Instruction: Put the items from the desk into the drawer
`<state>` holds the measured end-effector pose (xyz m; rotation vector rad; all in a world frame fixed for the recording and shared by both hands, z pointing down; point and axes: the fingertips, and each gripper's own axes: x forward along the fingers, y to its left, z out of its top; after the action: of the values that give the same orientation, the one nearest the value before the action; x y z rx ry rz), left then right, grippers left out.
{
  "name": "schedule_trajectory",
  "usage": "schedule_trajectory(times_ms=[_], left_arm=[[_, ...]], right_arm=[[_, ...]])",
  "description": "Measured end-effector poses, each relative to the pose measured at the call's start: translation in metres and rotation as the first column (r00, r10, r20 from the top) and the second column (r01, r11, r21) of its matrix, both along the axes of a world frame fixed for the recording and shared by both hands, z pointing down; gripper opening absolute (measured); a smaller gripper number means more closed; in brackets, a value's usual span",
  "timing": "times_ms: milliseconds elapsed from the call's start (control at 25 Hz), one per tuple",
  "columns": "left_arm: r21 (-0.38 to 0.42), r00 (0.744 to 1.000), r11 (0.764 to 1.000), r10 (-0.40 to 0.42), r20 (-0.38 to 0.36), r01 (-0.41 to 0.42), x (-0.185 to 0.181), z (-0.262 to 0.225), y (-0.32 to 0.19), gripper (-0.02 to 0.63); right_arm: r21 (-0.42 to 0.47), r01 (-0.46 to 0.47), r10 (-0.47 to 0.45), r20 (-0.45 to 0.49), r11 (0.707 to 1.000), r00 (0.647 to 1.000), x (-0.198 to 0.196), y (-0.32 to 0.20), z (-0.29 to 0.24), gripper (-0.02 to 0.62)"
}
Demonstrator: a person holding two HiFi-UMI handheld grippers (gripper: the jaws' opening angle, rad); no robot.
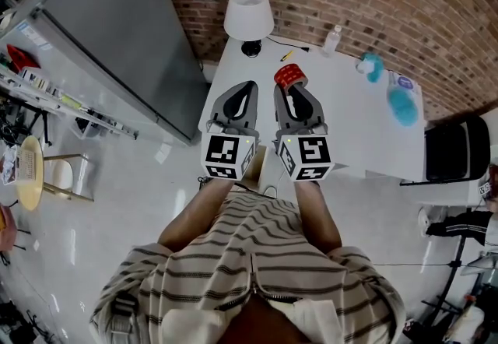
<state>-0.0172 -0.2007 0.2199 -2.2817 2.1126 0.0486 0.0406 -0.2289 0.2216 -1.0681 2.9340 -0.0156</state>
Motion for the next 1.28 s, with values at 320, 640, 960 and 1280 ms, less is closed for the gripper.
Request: schedule_trajectory(times_ms=[320, 640, 960, 1280], left_arm=[[-0.015, 0.999, 0.999, -0.035, 0.037, 0.035, -0.016, 0.004, 0.0, 0.008], [-0.045, 0.985, 0.99, -0.128, 0.115, 0.134, -0.046, 0.014, 0.016, 0.008], [-0.106, 0.98, 0.977, -0.174, 0.099, 0.184, -0.083, 0.044, 0.03, 0.008], [-0.155, 0.972, 0.961, -0.217, 0.087, 0.229, -0.125, 0.07, 0.04, 0.008]], right_arm=[[0.005, 0.038, -0.038, 0.006, 0.999, 0.999, -0.012, 0.001, -0.002, 0.08], [-0.045, 0.111, -0.113, -0.041, 0.993, 0.993, -0.039, 0.014, 0.02, 0.08], [-0.105, 0.193, -0.204, -0.096, 0.975, 0.974, -0.073, 0.03, 0.05, 0.08], [-0.157, 0.28, -0.304, -0.159, 0.947, 0.939, -0.111, 0.046, 0.08, 0.08]])
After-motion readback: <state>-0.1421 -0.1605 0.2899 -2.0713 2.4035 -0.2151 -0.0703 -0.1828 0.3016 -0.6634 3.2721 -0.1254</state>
